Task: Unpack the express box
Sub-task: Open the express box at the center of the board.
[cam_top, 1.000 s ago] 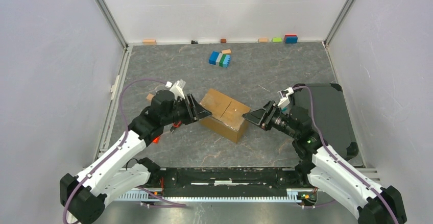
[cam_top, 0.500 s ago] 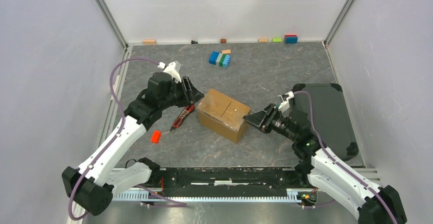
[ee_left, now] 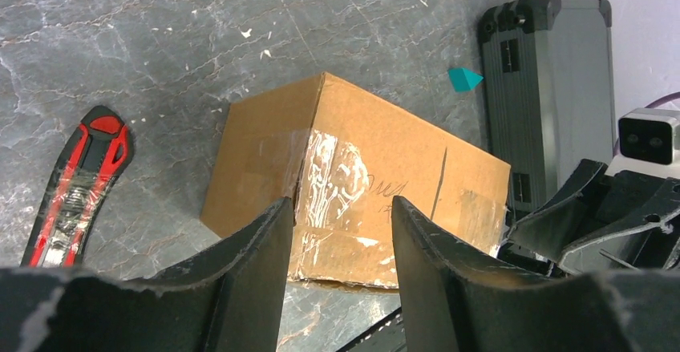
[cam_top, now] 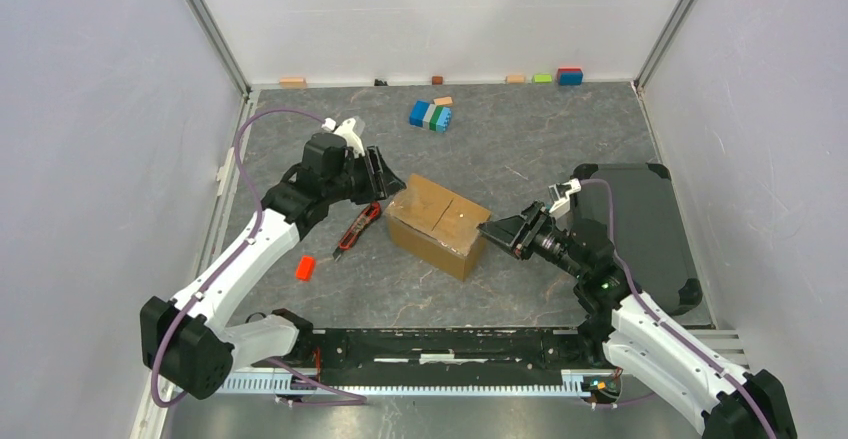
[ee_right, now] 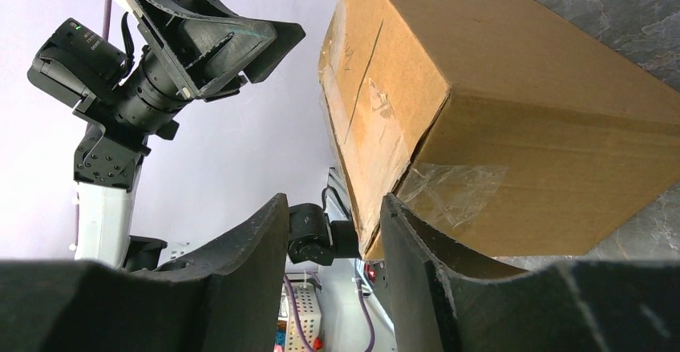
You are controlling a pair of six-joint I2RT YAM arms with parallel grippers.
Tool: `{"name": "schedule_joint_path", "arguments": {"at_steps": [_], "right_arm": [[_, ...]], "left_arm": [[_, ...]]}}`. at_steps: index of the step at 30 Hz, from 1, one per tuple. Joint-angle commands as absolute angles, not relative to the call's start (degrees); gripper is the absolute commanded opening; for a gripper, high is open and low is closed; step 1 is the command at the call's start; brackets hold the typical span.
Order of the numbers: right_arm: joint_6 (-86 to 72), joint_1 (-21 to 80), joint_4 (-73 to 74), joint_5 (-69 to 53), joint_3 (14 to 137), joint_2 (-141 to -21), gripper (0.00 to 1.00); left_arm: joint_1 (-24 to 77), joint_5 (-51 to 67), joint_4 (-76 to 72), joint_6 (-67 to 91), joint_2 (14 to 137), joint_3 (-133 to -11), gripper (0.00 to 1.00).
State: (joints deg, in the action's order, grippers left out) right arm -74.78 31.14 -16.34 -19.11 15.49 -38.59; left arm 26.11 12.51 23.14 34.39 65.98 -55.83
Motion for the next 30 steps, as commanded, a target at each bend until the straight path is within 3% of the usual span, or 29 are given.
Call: {"name": "schedule_joint_path", "arguments": {"at_steps": [1,30], "right_arm": [[-75.93,31.4,-19.74,-18.02,15.12,-38.89,0.5],[-77.29,31.5,-21.49,-17.75,14.16,-40.01,0.49]], "left_arm": [[25.96,14.55,19.34,32.86,66.02,-55.73,0.55],[25.93,16.45,16.36,34.44,67.06,-53.02,0.54]]}}
